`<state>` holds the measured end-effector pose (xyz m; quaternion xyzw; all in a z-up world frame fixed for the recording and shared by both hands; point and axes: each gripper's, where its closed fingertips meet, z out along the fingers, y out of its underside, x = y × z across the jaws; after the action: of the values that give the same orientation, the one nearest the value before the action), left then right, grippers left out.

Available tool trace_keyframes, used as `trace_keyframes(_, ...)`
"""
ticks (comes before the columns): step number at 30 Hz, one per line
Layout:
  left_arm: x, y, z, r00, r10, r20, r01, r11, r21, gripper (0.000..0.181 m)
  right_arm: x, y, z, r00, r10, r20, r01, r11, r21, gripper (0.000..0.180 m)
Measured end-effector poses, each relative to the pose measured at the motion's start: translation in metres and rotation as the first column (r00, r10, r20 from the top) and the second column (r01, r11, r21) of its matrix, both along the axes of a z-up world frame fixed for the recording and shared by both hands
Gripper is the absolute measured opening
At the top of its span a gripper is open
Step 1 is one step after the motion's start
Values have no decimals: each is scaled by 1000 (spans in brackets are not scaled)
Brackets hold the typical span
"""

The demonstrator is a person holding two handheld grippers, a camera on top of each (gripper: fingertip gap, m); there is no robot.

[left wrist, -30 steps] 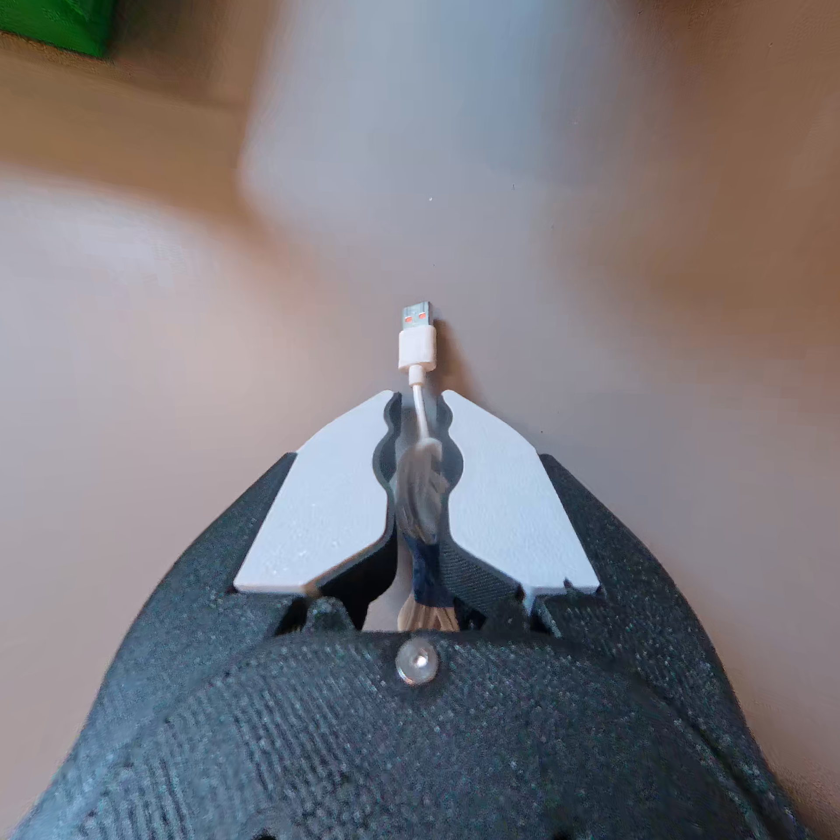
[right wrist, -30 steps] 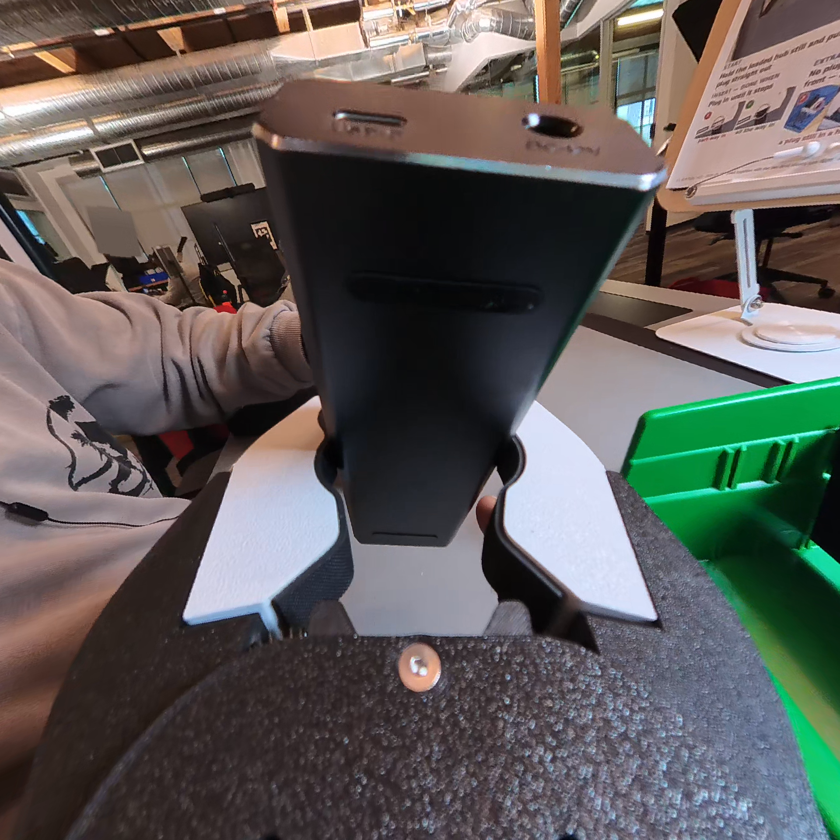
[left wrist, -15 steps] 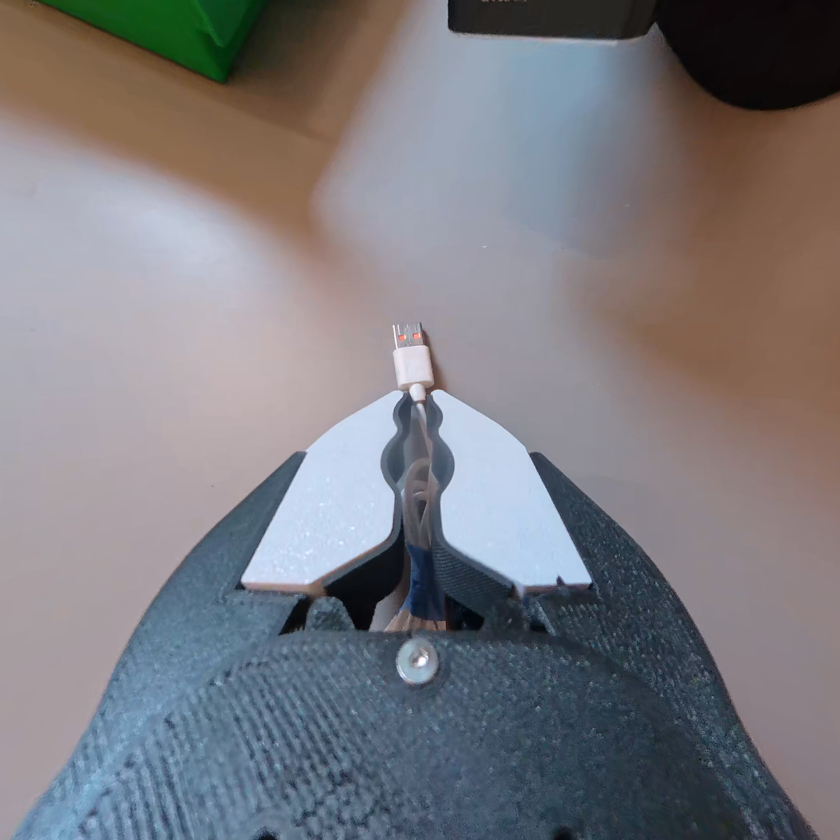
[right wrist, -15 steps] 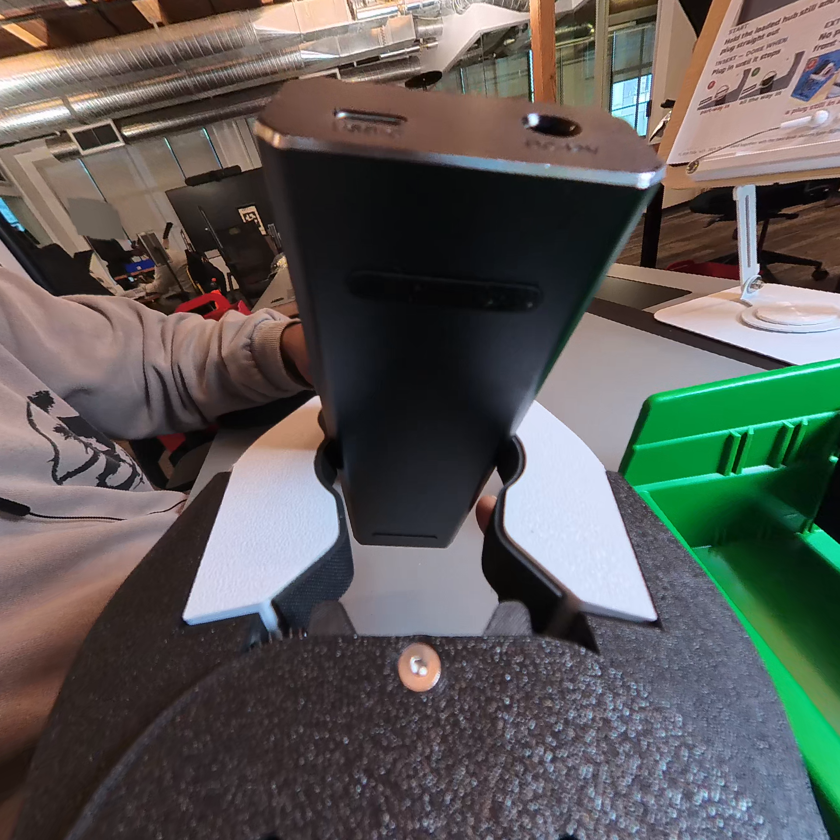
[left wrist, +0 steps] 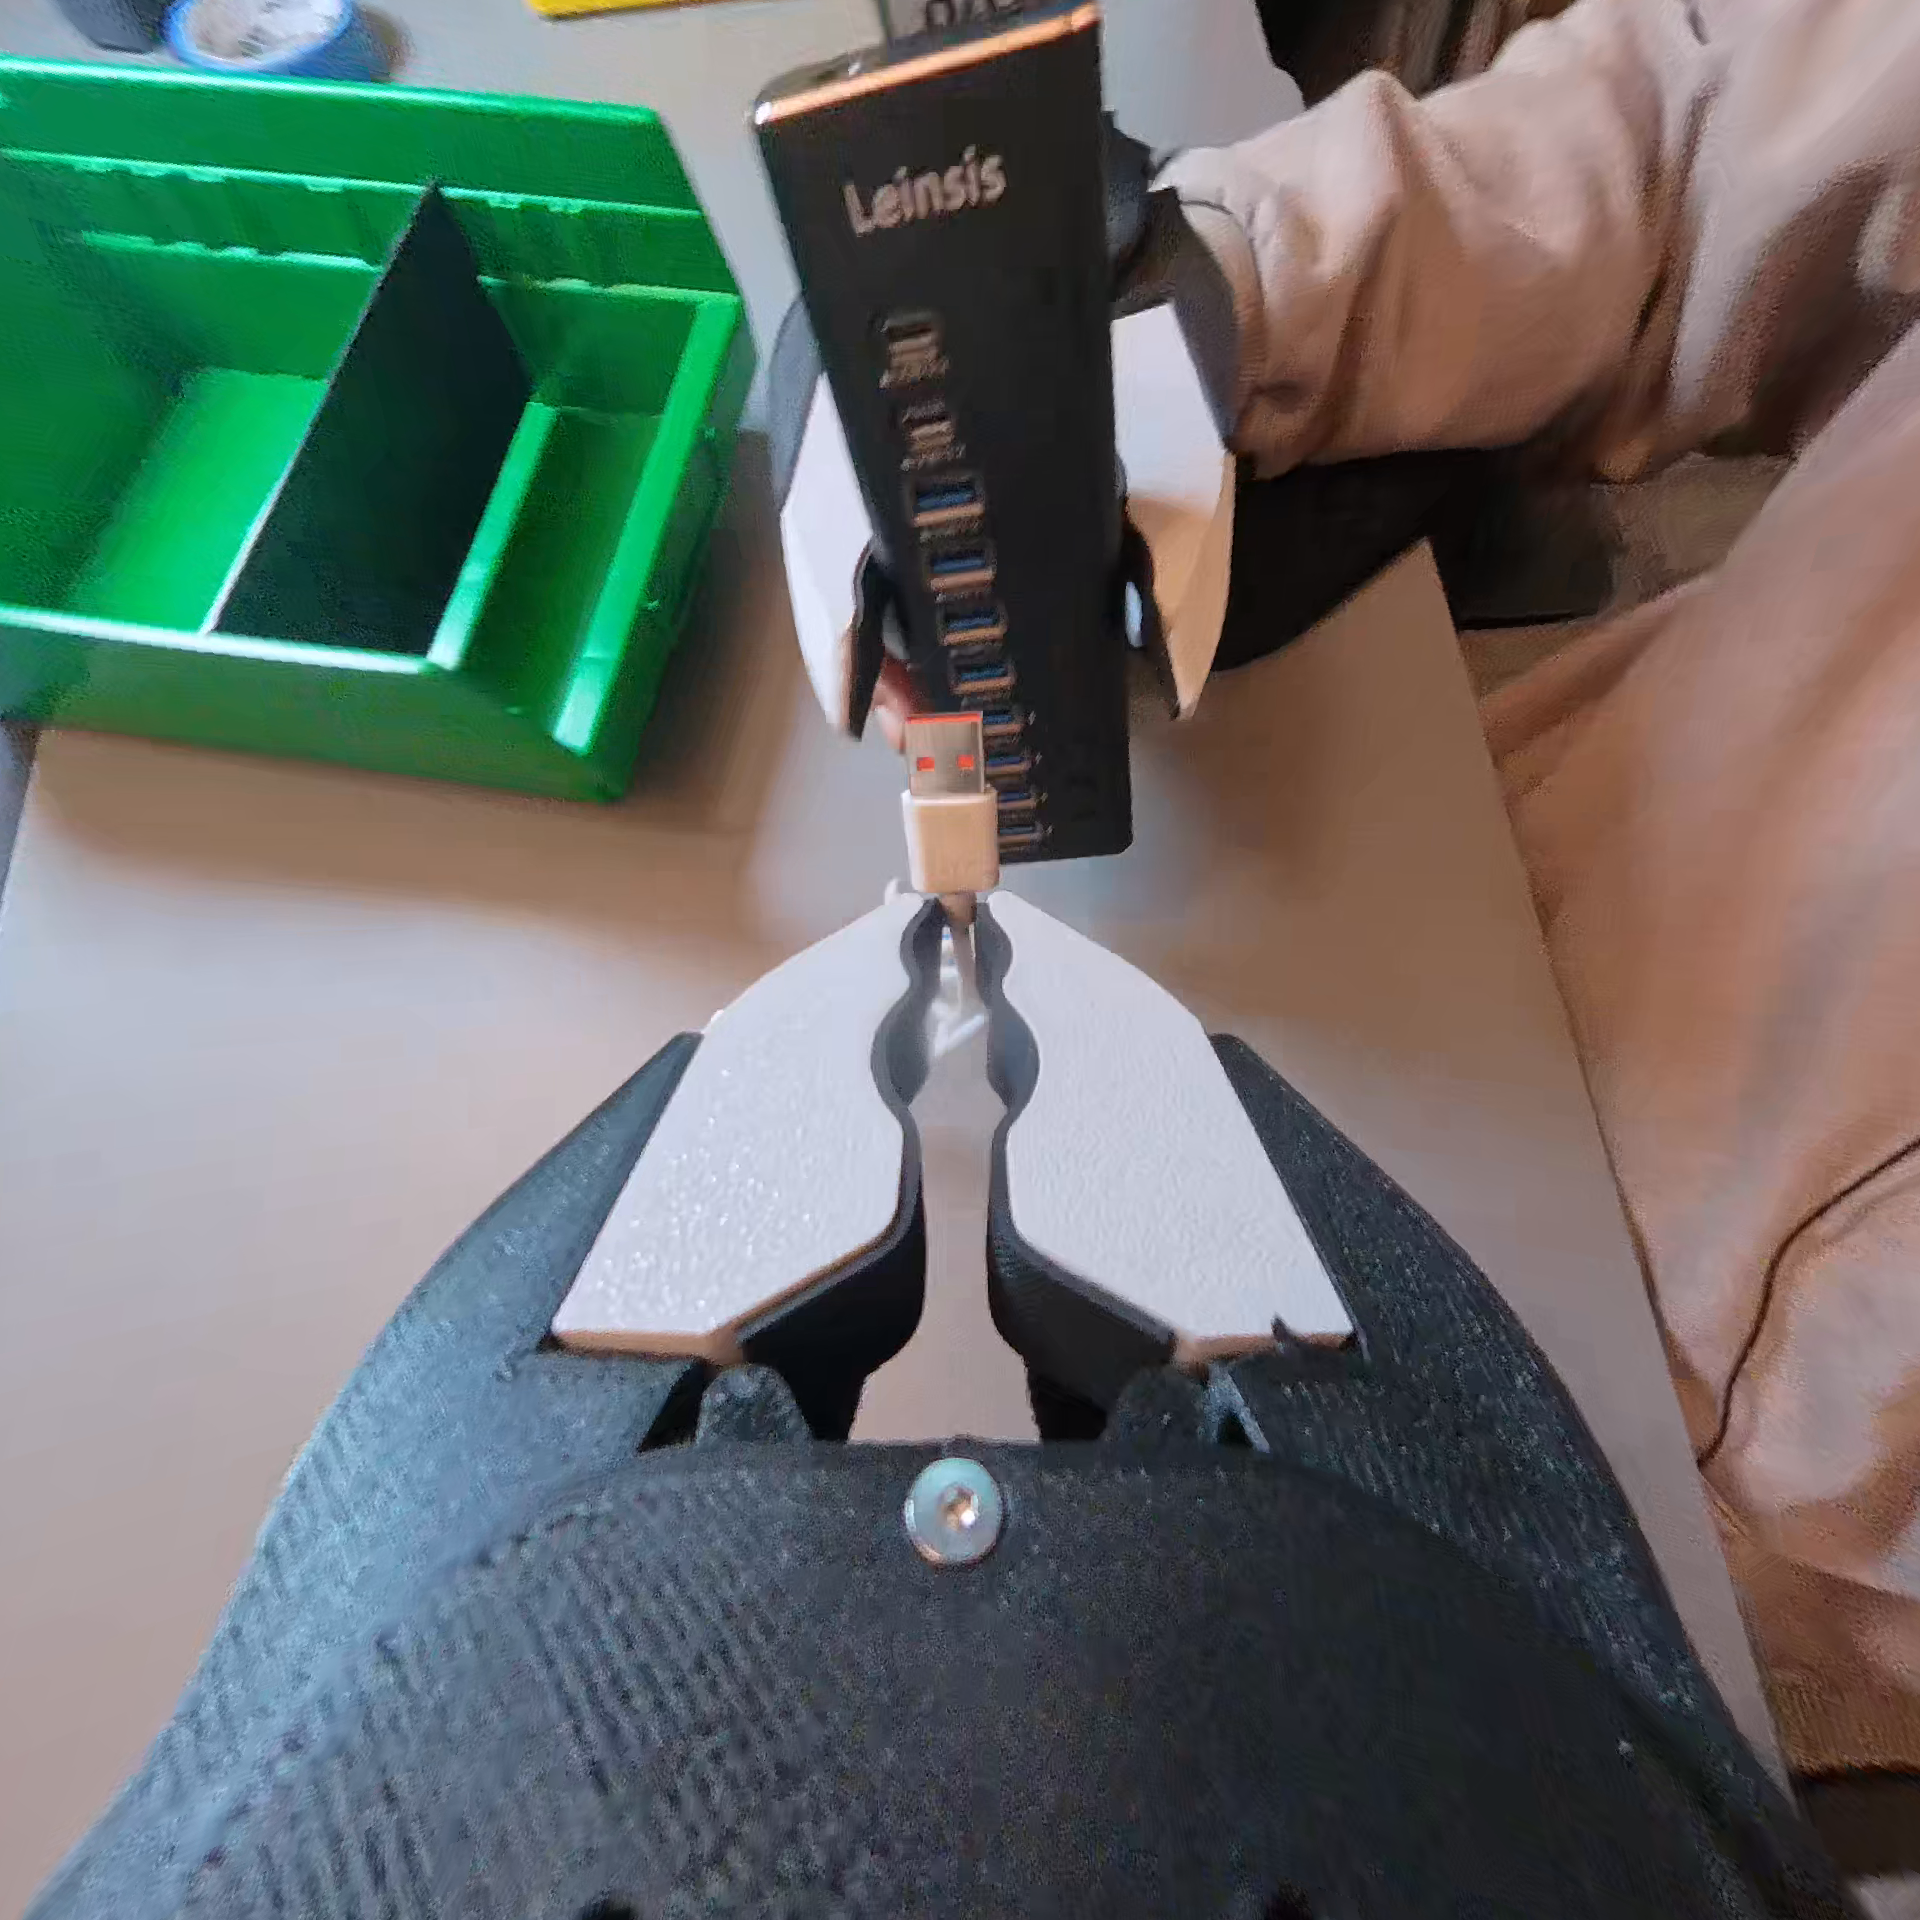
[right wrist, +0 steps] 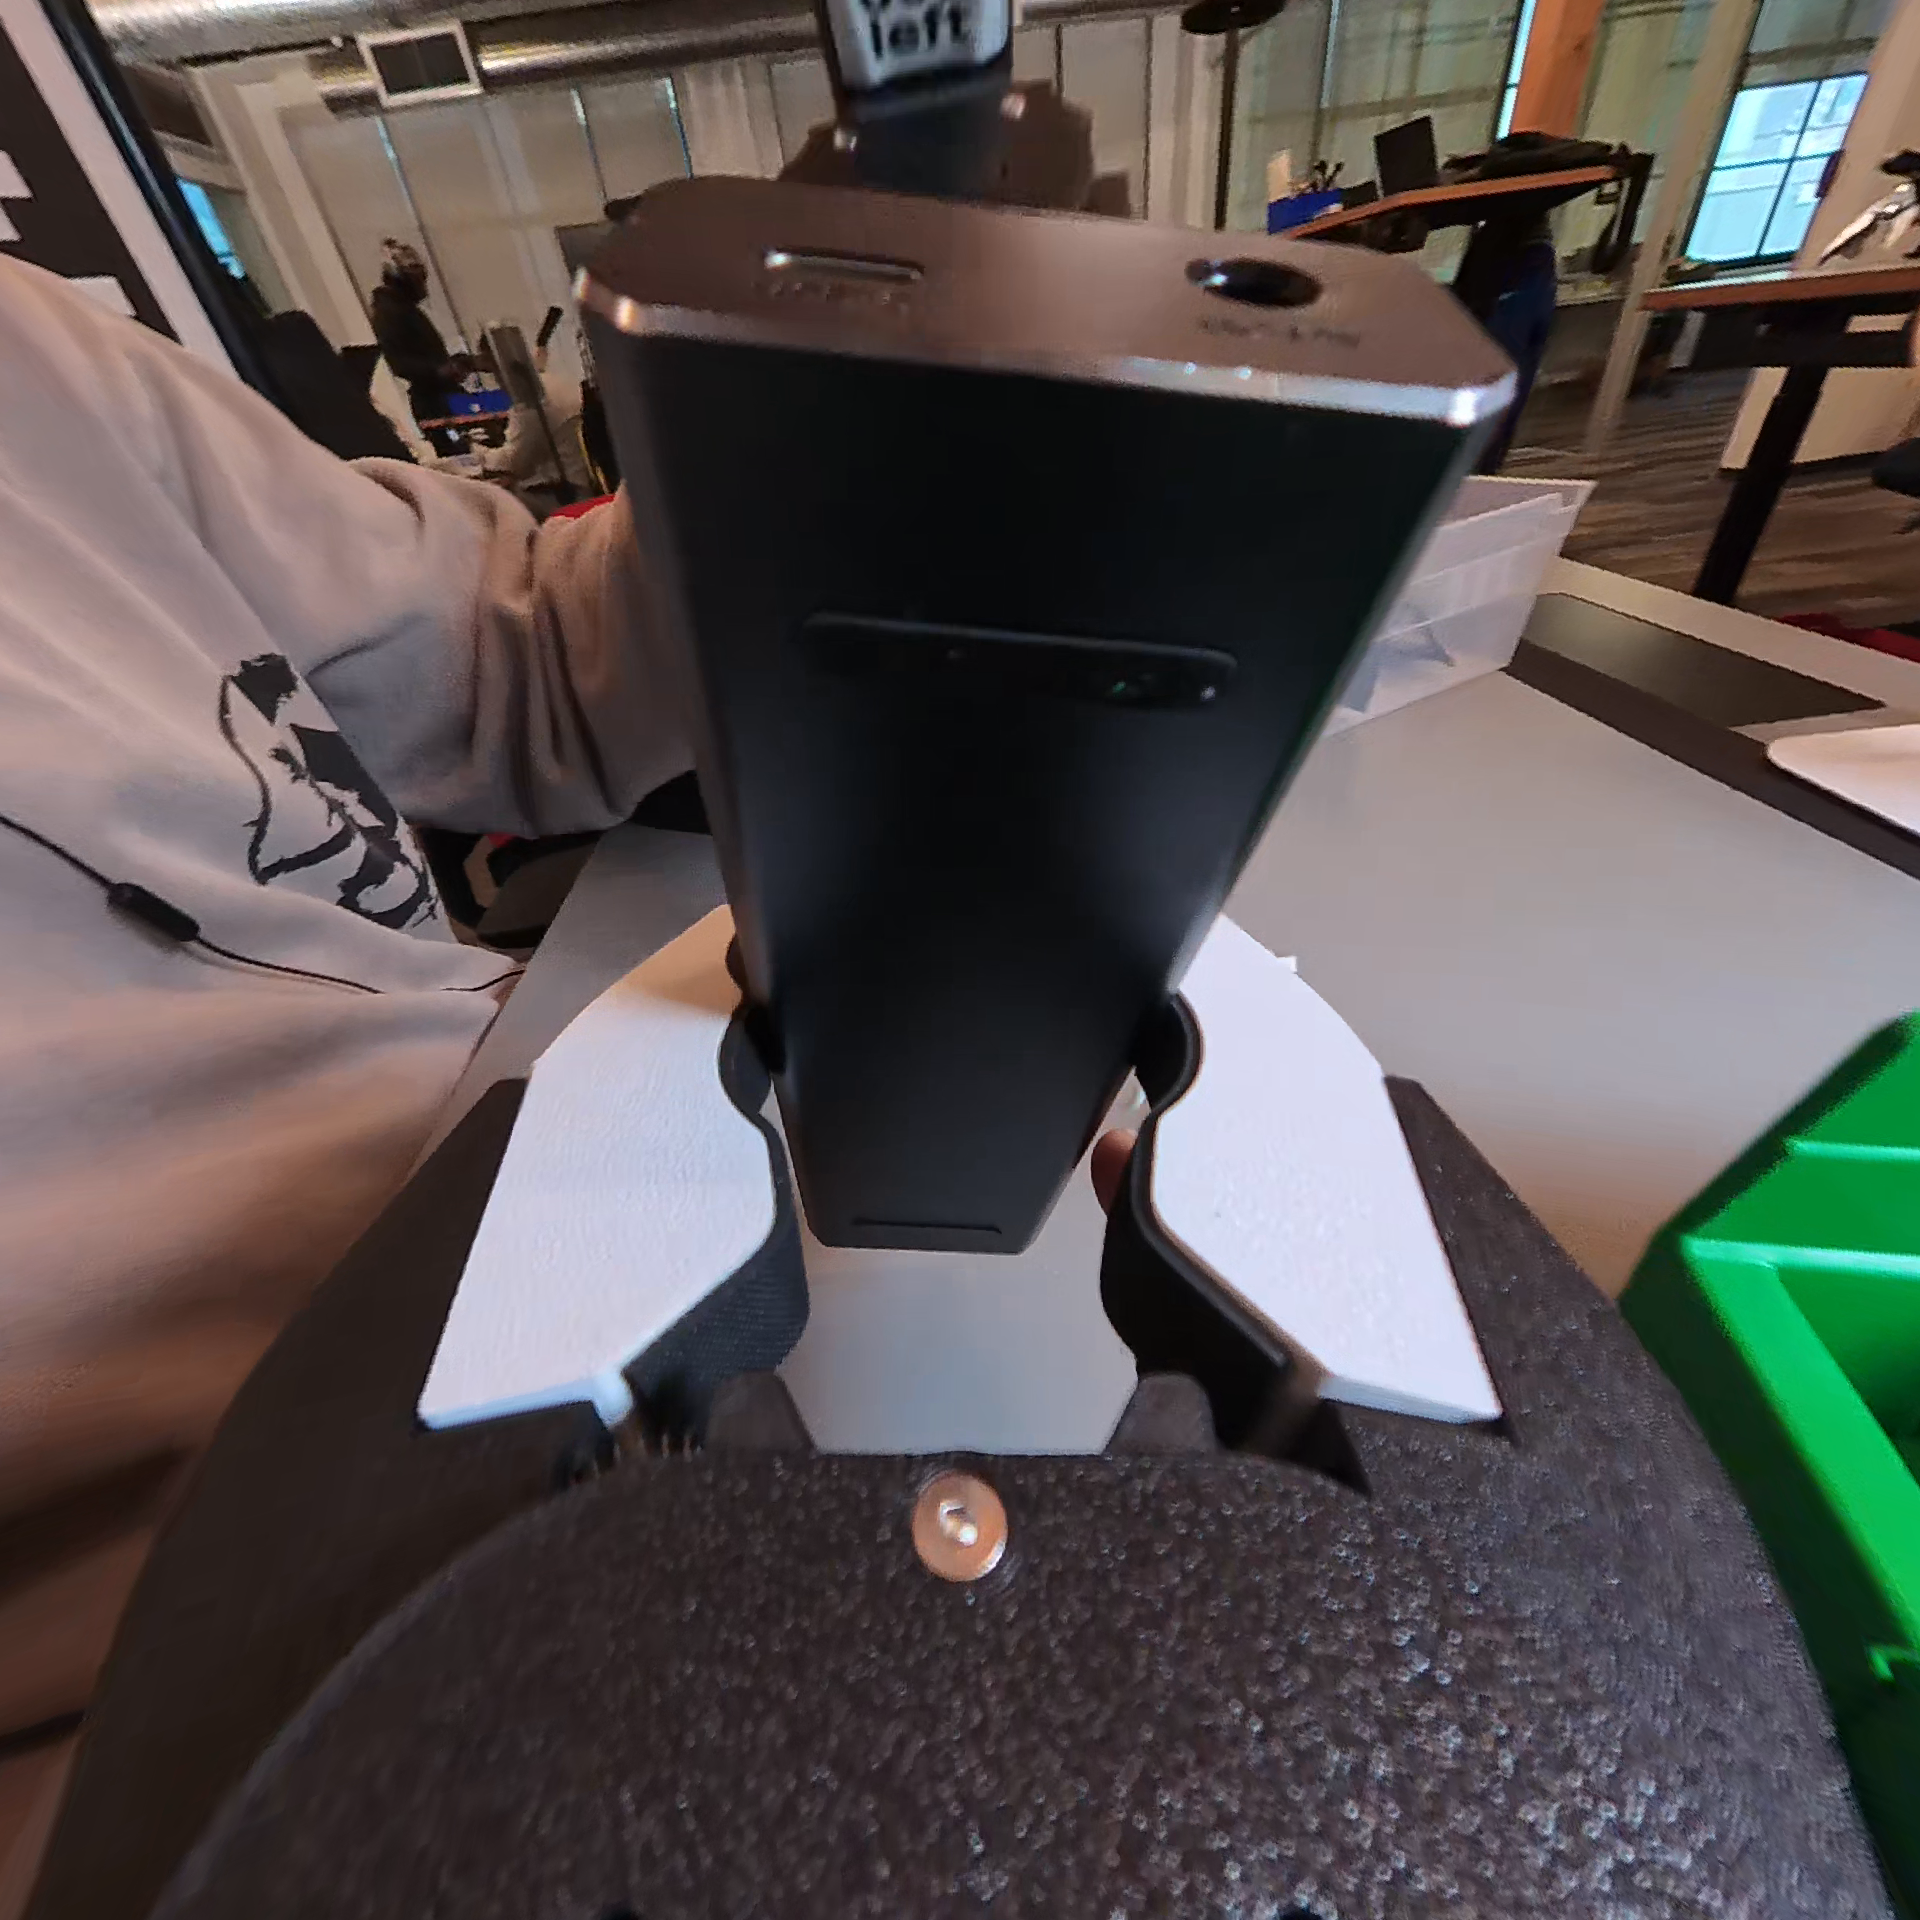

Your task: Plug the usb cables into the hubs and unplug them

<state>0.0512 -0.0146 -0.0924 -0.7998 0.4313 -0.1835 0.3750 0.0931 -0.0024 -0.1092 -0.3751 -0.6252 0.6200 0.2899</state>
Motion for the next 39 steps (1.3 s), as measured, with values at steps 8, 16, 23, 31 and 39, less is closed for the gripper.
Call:
trace_keyframes(8,25,-2,-19,983,-126,-131,110,986,-127,6,-3,-13,-13,998,14,66,-22,994,111,71)
trace_keyframes(16,29,3,-31,978,-136,-160,109,980,-166,6,-8,-13,-35,989,-21,148,-19,964,266,70)
trace_keyframes(23,21,-2,-35,942,-135,-309,84,981,-173,6,-12,-15,-43,980,-44,194,-28,935,353,70)
trace_keyframes(31,17,-13,-38,886,-204,-417,124,970,-211,6,-13,-25,-48,975,-33,220,-65,904,422,70)
trace_keyframes(39,21,-14,-37,854,-195,-482,131,978,-164,6,-10,-27,-49,969,-13,247,-94,904,417,70)
